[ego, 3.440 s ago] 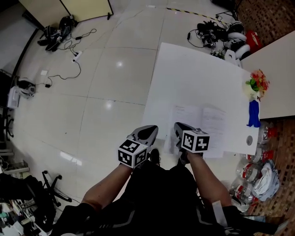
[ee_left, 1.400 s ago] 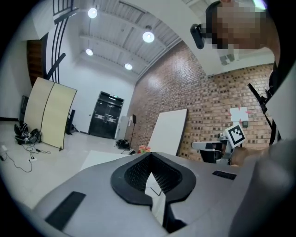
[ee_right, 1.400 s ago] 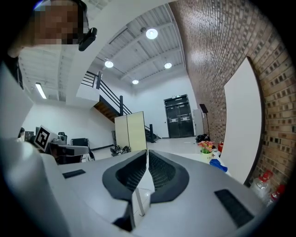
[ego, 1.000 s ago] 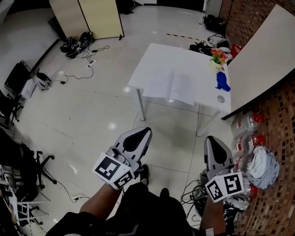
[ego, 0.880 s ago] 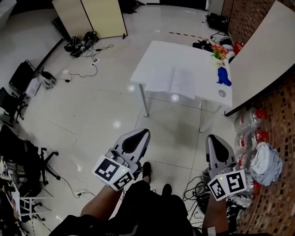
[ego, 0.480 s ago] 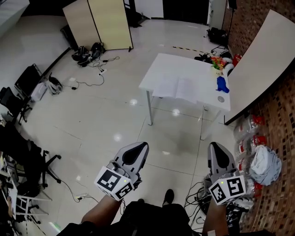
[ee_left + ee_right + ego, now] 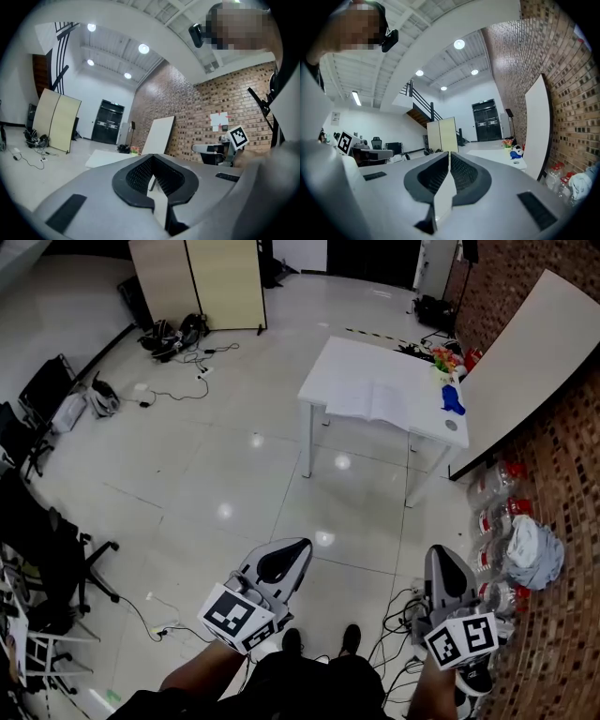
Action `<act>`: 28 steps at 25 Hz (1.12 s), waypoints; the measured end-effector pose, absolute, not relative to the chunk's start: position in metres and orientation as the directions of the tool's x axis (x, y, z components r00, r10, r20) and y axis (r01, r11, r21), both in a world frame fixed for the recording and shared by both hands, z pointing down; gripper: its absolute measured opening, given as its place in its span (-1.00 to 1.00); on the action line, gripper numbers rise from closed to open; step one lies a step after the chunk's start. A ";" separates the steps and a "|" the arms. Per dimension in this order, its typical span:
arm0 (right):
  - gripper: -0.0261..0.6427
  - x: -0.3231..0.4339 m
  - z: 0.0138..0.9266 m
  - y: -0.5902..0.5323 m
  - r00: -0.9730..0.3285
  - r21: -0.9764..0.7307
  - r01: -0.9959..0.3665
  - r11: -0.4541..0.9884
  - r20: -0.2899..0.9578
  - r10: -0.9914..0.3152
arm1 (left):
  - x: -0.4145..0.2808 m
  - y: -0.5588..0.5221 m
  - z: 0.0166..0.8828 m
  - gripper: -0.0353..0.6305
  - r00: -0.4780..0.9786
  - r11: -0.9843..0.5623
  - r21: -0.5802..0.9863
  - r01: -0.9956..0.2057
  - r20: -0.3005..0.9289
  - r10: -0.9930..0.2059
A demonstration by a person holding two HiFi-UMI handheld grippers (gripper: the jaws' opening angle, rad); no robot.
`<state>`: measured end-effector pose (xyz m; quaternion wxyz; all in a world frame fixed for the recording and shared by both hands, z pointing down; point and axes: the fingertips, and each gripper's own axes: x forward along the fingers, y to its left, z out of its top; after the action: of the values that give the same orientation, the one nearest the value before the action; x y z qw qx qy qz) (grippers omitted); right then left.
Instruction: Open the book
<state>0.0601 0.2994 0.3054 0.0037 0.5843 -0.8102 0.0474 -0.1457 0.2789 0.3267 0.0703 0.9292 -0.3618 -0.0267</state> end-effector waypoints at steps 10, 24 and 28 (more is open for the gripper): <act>-0.91 0.095 0.292 0.397 -0.368 -0.058 -0.929 0.366 0.015 -0.930 | -0.080 0.377 0.311 -0.89 0.747 -0.741 0.157 -0.653 -0.026 -0.664; -0.92 0.128 0.284 0.472 -0.367 -0.067 -0.928 0.366 0.004 -0.930 | -0.059 0.456 0.308 -0.89 0.724 -0.709 0.198 -0.677 0.007 -0.689; -0.92 0.107 0.287 0.486 -0.349 -0.051 -0.936 0.347 0.019 -0.937 | -0.080 0.468 0.304 -0.89 0.731 -0.719 0.191 -0.668 -0.012 -0.682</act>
<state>0.1069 0.4857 0.2872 -0.0069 0.5706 -0.8208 0.0262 -0.0803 0.4677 0.3038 0.0871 0.9263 -0.3644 -0.0405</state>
